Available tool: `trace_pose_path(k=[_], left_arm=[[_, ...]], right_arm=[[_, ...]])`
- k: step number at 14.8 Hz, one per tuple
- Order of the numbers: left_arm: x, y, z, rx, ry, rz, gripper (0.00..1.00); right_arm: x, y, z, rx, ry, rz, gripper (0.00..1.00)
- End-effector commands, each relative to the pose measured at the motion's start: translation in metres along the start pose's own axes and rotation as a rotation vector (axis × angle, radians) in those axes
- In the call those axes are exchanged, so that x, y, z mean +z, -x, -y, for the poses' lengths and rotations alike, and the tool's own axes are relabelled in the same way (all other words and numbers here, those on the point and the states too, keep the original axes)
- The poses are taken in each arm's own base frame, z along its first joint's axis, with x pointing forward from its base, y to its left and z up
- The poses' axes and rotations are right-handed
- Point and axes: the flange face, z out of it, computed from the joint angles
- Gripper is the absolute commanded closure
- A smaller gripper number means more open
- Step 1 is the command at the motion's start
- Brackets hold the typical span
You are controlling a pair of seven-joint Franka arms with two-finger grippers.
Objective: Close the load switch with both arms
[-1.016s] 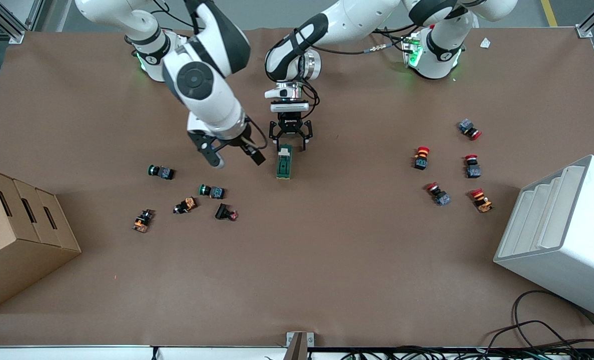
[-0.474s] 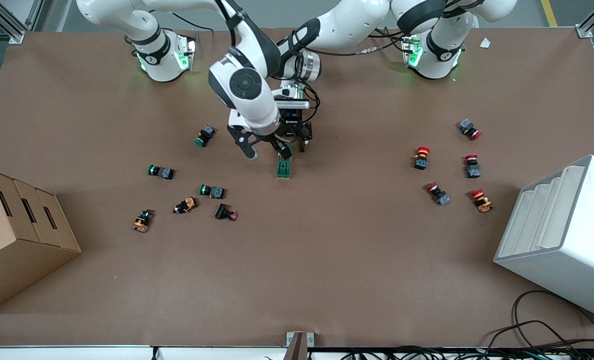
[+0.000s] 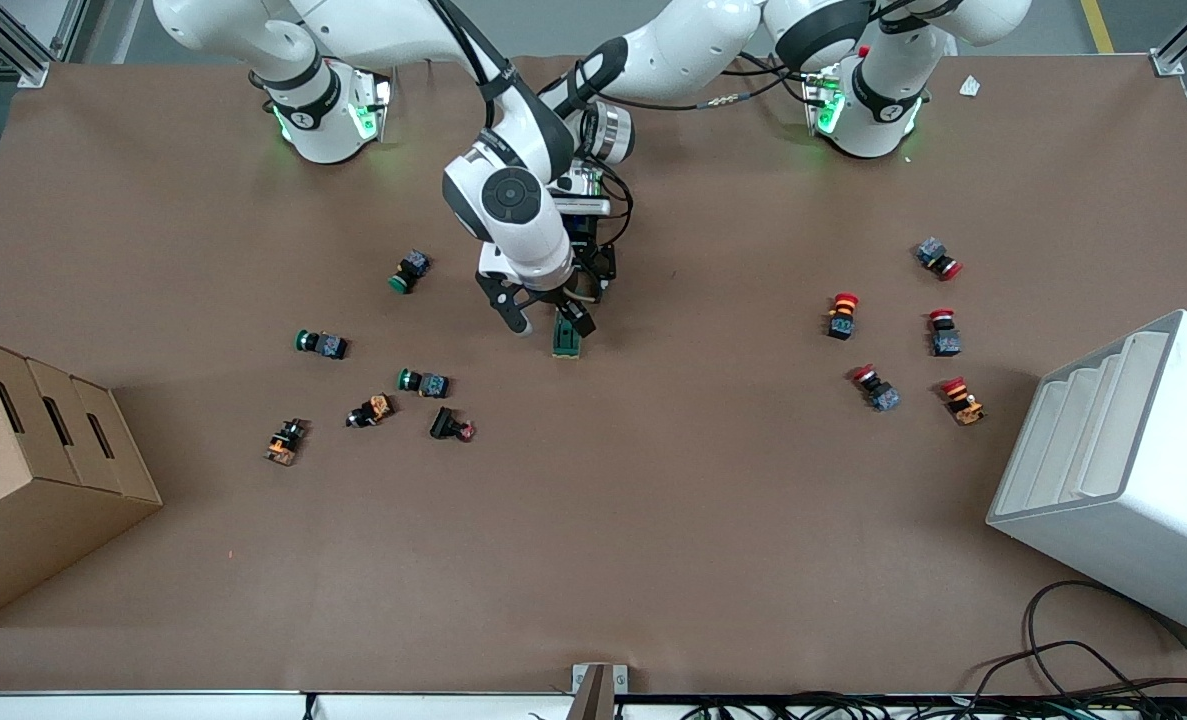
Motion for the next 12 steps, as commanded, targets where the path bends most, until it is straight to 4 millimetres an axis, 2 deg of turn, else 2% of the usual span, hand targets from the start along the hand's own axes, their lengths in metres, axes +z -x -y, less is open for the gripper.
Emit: trace_pose_path(k=[1, 7, 12], left_arm=[[0.005, 0.010, -0.008, -0.008, 0.018, 0.002, 0.02], [0.004, 0.014, -0.005, -0.005, 0.016, 0.007, 0.02], [0.003, 0.016, -0.003, -0.004, 0.016, 0.009, 0.01]], right_arm=[[0.008, 0.001, 0.000, 0.017, -0.019, 0.003, 0.00], [0.026, 0.016, -0.006, -0.006, -0.010, 0.001, 0.00], [0.030, 0.010, -0.001, 0.009, -0.041, 0.001, 0.00]])
